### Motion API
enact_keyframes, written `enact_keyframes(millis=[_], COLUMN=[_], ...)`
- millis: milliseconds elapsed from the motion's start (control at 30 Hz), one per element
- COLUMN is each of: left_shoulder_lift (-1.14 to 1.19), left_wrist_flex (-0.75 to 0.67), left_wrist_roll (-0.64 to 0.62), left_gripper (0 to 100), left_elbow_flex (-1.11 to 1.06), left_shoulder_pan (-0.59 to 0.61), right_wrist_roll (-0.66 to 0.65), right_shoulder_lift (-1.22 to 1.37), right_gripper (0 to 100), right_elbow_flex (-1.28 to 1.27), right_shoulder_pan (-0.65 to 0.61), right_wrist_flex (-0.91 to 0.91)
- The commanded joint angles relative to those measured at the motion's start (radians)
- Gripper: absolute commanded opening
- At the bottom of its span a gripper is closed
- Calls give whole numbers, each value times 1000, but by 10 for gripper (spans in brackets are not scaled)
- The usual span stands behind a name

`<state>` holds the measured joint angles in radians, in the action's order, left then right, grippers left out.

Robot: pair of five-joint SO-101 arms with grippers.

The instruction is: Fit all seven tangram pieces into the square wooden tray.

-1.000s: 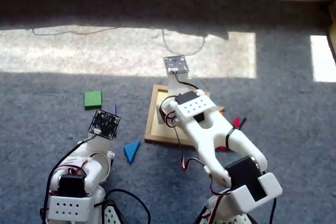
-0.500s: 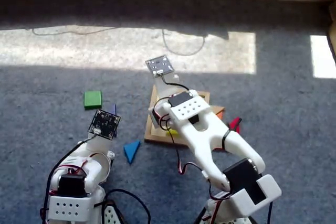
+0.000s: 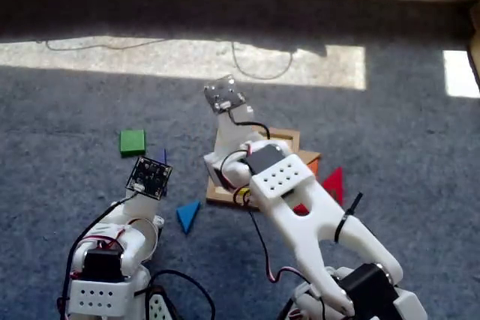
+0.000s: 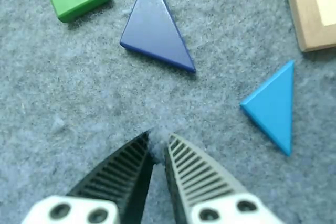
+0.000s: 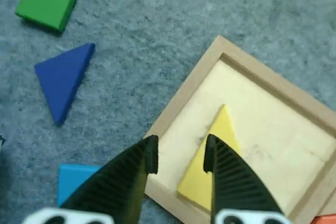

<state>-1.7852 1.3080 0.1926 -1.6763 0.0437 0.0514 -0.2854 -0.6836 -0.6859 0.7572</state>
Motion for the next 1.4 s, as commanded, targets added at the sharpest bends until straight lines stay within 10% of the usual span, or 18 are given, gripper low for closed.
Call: enact_keyframes(millis=[0, 367, 1367], left_shoulder_lift=[-12, -12, -12], left_wrist_flex=[3, 3, 3], left_wrist_roll=[-2, -2, -2], left_gripper=[6, 6, 6], left_elbow_flex=[-21, -21, -21], left_shoulder_pan=[12, 12, 12], right_wrist_roll=[-11, -107, -115], right_shoulder_lift=[-4, 277, 61], right_gripper=[122, 58, 57], right_elbow_flex=[-18, 73, 70], right_shoulder_pan=[-30, 51, 377], right_wrist_flex=[-76, -76, -73])
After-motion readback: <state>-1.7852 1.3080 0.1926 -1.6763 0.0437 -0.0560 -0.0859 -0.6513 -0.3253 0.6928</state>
